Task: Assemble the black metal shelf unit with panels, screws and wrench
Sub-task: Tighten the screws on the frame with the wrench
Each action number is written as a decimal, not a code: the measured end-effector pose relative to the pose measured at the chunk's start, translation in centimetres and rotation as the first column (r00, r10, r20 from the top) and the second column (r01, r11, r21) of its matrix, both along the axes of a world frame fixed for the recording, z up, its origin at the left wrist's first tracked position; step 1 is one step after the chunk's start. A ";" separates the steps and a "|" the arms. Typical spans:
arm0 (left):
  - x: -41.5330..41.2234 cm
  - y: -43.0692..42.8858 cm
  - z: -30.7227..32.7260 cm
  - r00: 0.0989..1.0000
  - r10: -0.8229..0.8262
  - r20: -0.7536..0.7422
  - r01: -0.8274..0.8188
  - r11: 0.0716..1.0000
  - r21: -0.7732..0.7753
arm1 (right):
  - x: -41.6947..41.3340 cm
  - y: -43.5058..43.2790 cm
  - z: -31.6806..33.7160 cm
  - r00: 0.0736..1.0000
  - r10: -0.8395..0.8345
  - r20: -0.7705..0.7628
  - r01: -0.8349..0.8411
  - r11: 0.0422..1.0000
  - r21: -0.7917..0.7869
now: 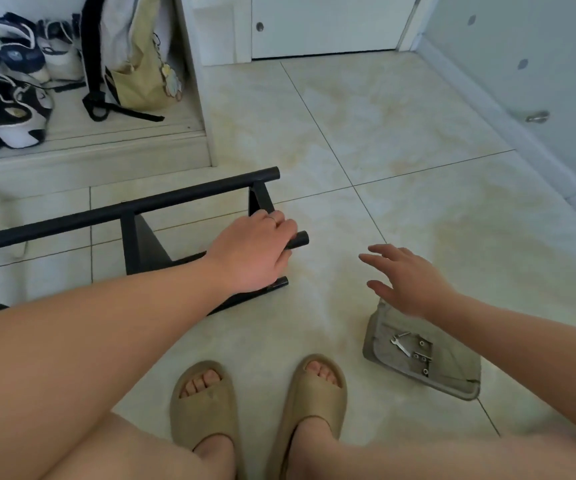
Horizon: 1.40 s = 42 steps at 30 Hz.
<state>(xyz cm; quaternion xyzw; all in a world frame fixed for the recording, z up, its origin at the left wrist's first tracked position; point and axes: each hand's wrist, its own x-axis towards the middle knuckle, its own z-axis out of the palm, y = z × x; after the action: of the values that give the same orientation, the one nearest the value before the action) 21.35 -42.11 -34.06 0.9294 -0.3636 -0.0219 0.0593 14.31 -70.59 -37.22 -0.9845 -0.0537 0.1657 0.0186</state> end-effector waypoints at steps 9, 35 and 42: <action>-3.4 -11.8 -6.4 0.893 -0.220 -0.393 0.292 0.947 0.133 | -4.9 -9.5 -5.8 0.898 -0.267 -0.349 0.237 0.963 -0.129; -7.9 -18.3 -18.3 0.775 -0.478 -0.414 0.562 0.821 0.104 | -5.2 -13.4 -21.7 0.902 -0.145 -0.406 0.060 0.975 -0.215; -6.3 -16.9 -14.8 0.807 -0.412 -0.423 0.515 0.841 0.165 | -4.4 -11.5 -15.9 0.889 -0.346 -0.299 0.384 0.920 0.077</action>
<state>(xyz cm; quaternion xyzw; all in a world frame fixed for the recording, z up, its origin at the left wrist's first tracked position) 15.06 -59.00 -48.84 0.7886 -0.5569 -0.2605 -0.0085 9.94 -82.13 -53.10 -0.9400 0.1246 0.2928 0.1227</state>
